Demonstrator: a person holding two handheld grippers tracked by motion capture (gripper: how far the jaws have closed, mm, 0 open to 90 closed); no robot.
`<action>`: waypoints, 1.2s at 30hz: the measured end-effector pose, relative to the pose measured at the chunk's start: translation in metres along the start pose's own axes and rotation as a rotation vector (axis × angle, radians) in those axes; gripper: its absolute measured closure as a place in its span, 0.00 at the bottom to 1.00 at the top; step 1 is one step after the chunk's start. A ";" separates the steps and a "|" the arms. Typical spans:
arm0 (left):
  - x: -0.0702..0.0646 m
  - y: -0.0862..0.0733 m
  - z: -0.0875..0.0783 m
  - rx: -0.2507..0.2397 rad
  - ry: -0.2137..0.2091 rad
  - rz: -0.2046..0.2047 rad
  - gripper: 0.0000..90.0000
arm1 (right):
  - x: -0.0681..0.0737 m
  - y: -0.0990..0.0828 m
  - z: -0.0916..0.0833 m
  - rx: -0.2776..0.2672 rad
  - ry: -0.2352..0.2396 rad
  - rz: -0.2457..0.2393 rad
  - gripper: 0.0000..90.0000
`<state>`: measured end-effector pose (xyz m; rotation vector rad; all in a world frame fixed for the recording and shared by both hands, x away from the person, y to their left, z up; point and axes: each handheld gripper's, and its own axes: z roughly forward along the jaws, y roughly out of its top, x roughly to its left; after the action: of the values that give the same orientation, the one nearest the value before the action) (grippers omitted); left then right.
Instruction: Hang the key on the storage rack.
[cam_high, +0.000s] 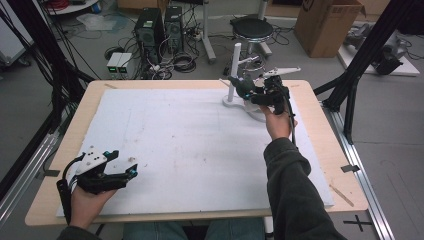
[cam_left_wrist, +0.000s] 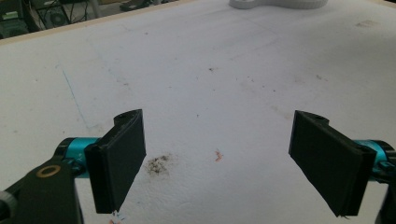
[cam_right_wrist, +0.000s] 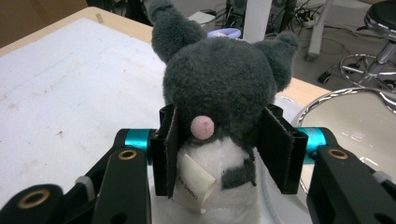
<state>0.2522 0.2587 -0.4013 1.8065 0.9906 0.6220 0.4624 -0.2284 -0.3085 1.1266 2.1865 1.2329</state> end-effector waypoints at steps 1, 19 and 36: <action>0.000 0.000 0.000 0.000 0.000 -0.001 0.21 | 0.000 0.000 0.000 0.004 0.001 0.006 0.58; 0.000 0.000 0.000 0.000 0.000 -0.001 0.21 | 0.002 -0.006 0.005 0.019 -0.004 0.009 0.58; 0.001 0.000 0.000 -0.002 0.000 -0.003 0.21 | 0.003 -0.009 0.013 0.033 -0.001 0.020 0.58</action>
<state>0.2524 0.2594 -0.4013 1.8028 0.9918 0.6207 0.4653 -0.2217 -0.3226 1.1642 2.2076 1.2077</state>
